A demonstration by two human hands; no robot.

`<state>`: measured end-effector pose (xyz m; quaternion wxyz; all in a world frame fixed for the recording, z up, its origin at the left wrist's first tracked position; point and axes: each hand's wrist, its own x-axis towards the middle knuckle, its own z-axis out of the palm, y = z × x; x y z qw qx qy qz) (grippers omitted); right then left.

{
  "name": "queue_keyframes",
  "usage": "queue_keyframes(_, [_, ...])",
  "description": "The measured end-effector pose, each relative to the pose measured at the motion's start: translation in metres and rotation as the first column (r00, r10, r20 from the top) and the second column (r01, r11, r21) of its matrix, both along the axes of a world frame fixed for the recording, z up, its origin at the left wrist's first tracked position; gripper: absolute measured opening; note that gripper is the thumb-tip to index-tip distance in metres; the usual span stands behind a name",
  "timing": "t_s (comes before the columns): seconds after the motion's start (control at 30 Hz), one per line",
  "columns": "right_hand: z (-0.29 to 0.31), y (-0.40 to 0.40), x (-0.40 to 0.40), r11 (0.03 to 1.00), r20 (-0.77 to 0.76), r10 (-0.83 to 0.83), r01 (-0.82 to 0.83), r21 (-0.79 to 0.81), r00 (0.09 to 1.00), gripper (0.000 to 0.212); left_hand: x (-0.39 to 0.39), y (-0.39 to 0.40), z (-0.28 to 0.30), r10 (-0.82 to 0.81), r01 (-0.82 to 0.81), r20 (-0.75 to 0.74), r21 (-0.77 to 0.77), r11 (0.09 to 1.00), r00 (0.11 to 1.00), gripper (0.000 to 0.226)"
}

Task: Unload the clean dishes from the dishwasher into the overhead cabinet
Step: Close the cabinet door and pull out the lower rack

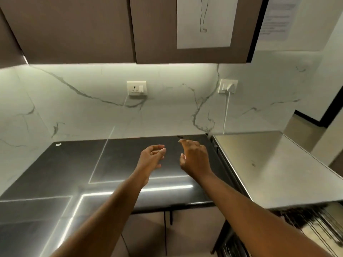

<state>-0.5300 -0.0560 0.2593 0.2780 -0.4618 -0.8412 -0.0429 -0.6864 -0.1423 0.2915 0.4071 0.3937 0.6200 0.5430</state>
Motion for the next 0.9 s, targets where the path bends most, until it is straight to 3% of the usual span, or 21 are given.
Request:
queue_keyframes(0.5, [-0.1,-0.083,0.177,0.954,0.038,-0.179,0.182,-0.239,0.983,0.045,0.138,-0.057,-0.112,-0.192,0.213,0.104,-0.265,0.94,0.976,0.026])
queue_keyframes(0.73, [-0.123,-0.118,0.302,0.903,0.028,-0.284,0.277,-0.328,0.958,0.044,0.247,-0.064,-0.138,-0.266,0.293,0.127,-0.318,0.902,0.956,0.016])
queue_keyframes(0.9, [-0.147,-0.157,0.418,0.846,0.067,-0.344,0.34,-0.411,0.937,0.044,0.357,-0.079,-0.157,-0.321,0.334,0.097,-0.364,0.869,0.942,0.021])
